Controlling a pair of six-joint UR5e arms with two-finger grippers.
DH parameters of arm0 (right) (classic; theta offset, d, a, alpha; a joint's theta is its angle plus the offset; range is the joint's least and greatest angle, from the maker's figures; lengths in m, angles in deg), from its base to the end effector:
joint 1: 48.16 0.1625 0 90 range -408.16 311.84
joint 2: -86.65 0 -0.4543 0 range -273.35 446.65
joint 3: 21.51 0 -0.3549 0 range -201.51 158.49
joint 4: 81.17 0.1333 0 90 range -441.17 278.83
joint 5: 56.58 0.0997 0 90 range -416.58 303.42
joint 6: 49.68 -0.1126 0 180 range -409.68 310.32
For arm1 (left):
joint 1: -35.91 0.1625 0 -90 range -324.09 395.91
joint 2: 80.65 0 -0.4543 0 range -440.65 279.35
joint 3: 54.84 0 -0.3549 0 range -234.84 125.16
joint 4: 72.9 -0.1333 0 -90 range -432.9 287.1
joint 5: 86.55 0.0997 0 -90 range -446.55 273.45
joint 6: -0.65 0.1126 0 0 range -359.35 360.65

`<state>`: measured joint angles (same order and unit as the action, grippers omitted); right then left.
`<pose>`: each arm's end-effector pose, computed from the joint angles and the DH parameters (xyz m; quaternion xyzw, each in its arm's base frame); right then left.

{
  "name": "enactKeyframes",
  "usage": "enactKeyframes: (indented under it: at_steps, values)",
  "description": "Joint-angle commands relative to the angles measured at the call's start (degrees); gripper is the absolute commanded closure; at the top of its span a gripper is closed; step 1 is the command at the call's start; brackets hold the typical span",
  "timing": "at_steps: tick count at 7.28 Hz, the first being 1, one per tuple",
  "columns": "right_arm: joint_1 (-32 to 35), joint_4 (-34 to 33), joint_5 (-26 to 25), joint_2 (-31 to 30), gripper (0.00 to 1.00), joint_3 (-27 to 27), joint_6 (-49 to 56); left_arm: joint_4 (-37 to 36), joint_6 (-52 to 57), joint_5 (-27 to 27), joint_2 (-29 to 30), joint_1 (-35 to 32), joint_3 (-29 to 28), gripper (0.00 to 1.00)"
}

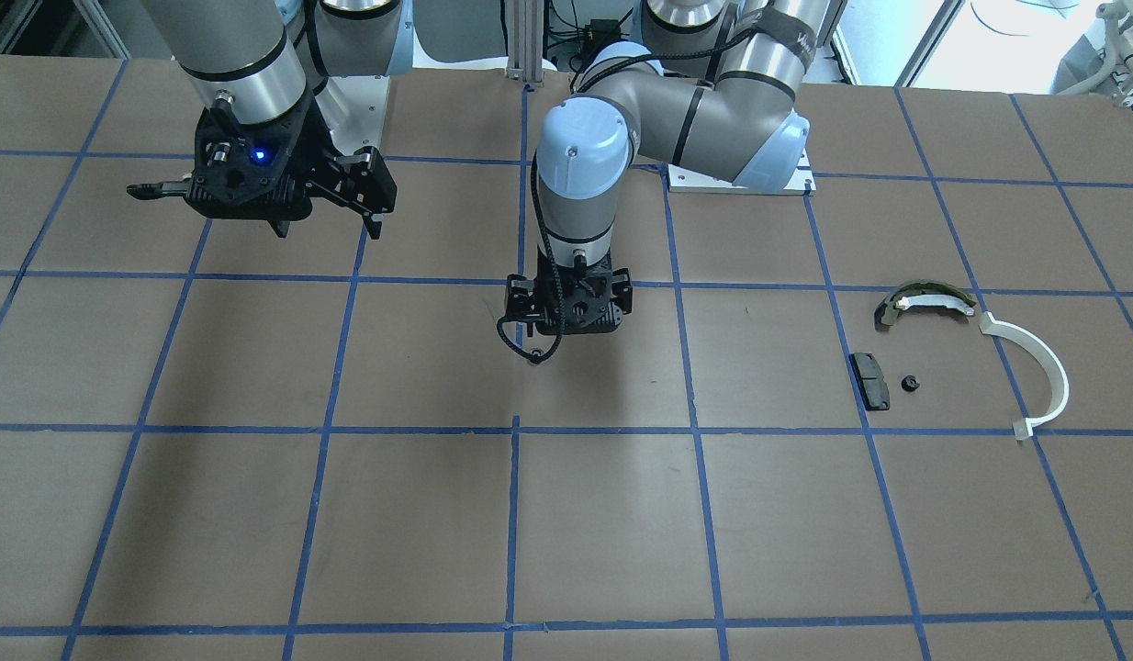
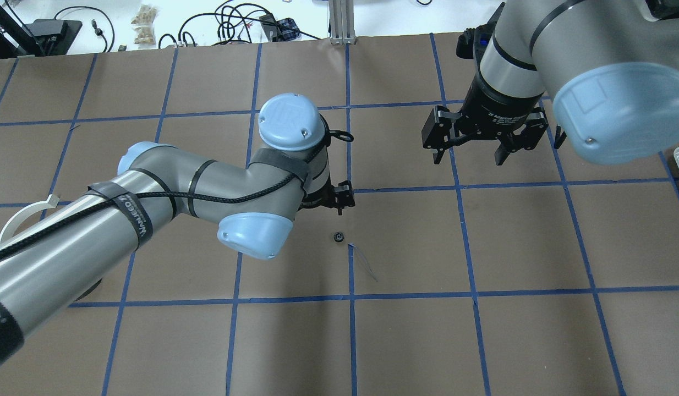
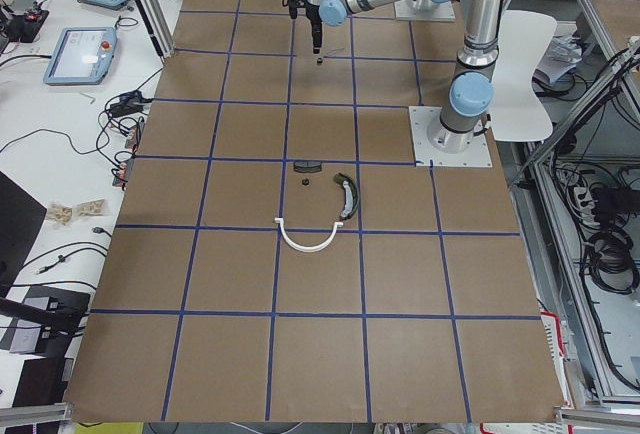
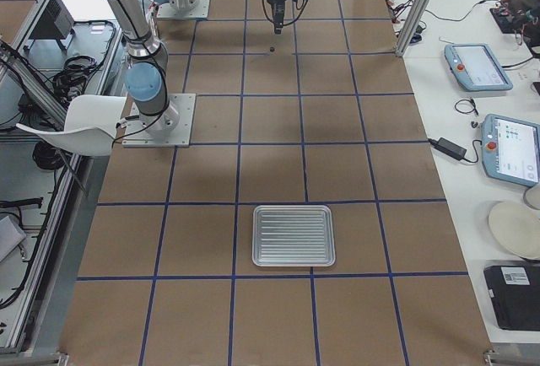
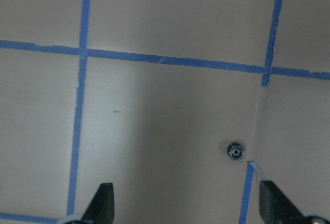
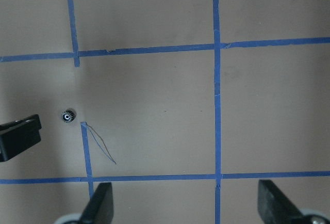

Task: Place bearing gear from tray to pile

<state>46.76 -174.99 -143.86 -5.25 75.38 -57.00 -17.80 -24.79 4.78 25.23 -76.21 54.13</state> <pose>0.1755 -0.4224 0.4712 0.0212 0.9994 0.0127 0.0225 -0.3151 -0.4282 0.2842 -0.0290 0.9995 -0.0051 0.0104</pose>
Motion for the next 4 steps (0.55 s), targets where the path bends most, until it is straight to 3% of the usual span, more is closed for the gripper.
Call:
enactKeyframes:
  at_steps: [1, 4]
  values:
    - [-1.13, -0.48, -2.01, 0.06, 0.00, 0.49, 2.11, -2.96, -0.31, 0.07, 5.10, -2.30, 0.54, 0.00]
    - [-3.60, 0.13, -3.86, -0.55, 0.00, 0.05, 4.33, -6.49, -1.11, -0.01, 8.46, -3.18, 0.63, 0.00]
